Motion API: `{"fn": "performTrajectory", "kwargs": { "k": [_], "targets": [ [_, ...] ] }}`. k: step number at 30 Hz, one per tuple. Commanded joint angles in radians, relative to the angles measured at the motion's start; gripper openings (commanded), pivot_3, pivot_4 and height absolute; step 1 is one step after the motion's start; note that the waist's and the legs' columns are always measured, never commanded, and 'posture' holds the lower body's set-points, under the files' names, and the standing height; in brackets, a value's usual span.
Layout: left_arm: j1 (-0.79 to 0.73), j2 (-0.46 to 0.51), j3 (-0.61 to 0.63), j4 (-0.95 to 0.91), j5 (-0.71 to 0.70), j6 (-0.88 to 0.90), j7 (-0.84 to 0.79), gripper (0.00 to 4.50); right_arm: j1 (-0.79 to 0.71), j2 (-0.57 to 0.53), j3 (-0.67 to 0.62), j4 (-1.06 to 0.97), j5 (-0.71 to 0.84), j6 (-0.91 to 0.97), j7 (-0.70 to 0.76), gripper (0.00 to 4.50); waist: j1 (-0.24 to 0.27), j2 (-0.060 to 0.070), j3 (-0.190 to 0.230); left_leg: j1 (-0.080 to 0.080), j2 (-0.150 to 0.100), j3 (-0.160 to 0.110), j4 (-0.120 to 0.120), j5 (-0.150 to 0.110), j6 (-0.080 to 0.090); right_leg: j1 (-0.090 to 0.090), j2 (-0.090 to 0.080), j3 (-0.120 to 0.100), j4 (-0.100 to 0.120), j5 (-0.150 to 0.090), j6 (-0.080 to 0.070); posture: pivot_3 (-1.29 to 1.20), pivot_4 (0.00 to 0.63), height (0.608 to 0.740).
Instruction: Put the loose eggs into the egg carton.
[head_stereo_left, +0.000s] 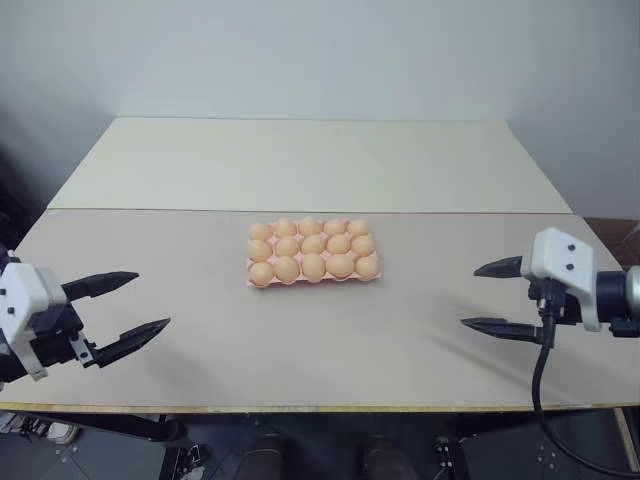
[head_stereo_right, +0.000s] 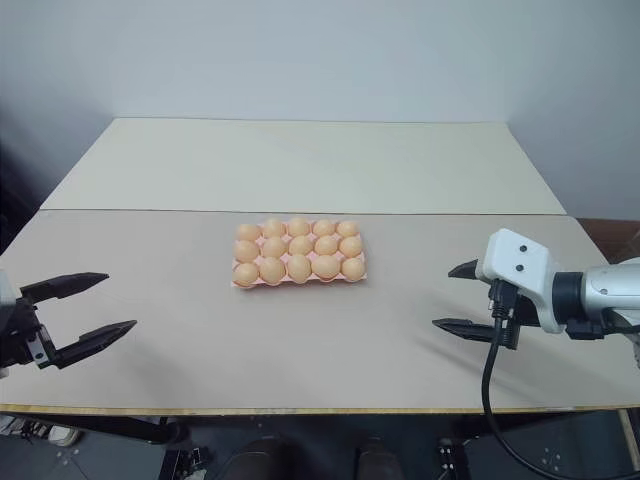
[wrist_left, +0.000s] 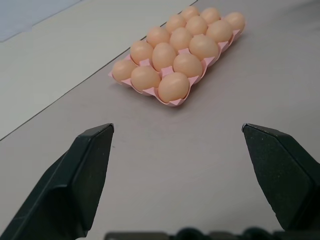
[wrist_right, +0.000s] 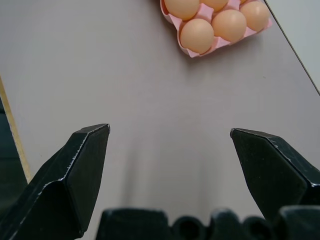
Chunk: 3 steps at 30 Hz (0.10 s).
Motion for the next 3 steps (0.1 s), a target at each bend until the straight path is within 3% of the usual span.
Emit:
{"fn": "performTrajectory", "kwargs": {
  "k": [1,3],
  "targets": [
    [-0.002,-0.006,0.037,-0.022,-0.016,-0.011,0.009,4.46,-0.023,-0.013,-0.016,0.001,-0.012,-0.030,0.016,4.50,0.000,0.000,0.000,0.000,0.000,0.000,0.000,0.000,0.000,0.000,0.000,0.000,0.000,0.000,0.000,0.00,0.150,0.740],
    [0.000,-0.004,0.047,-0.024,-0.029,0.008,0.016,4.46,-0.029,-0.011,-0.008,0.006,-0.016,-0.036,0.020,4.50,0.000,0.000,0.000,0.000,0.000,0.000,-0.001,0.000,0.000,0.000,0.000,0.000,0.000,0.000,0.000,0.00,0.150,0.740]
  ]
}}
